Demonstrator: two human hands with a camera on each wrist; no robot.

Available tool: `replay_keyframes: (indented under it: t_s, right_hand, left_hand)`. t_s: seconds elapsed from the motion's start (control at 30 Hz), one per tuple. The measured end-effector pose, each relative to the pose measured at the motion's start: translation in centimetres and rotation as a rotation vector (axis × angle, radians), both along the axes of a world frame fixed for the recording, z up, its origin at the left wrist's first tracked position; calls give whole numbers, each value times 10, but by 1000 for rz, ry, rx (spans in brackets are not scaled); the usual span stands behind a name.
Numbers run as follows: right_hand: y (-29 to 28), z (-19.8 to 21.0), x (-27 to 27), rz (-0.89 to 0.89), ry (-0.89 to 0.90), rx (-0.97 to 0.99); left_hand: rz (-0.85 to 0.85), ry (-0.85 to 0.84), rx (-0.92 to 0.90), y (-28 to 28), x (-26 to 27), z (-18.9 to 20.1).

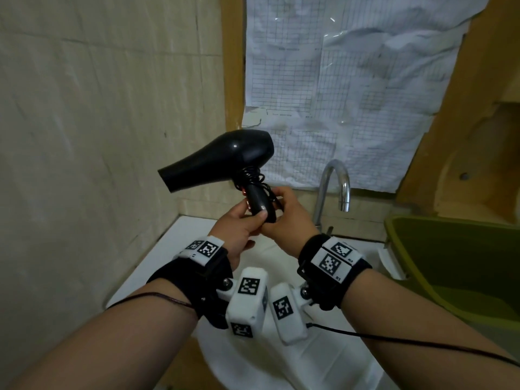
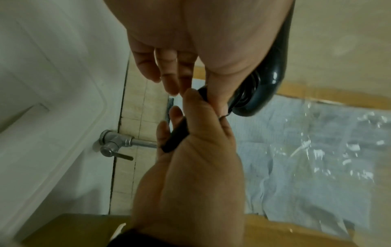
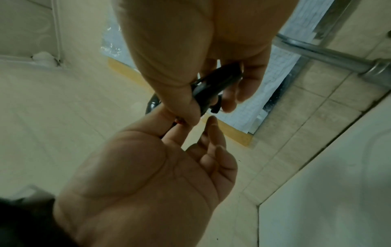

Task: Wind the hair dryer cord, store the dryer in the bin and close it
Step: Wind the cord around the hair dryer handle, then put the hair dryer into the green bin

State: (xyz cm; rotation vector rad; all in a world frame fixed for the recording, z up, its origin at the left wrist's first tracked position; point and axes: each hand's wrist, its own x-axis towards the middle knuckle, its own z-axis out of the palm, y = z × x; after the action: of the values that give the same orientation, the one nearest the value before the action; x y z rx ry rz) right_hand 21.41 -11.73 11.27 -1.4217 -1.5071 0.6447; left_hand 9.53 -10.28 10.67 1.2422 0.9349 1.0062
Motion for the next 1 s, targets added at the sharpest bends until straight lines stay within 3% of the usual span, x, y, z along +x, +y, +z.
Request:
replay_keyframes:
  t_s: [0.2,0.53,0.77,1.0]
  right_hand:
    - [-7,11,35,-66,71,42]
    - [-36,24,105,-179,90,120]
    - [-78,35,184,-304,168,150]
    - [-137,32,268,-420,190,101]
  left_hand:
    - [-71,129,46,-1,24,6]
    - [-187,159,113,-12,87,24]
    - [-216,139,181,-27,136,39]
    - [-415,155,220,-57,198,31]
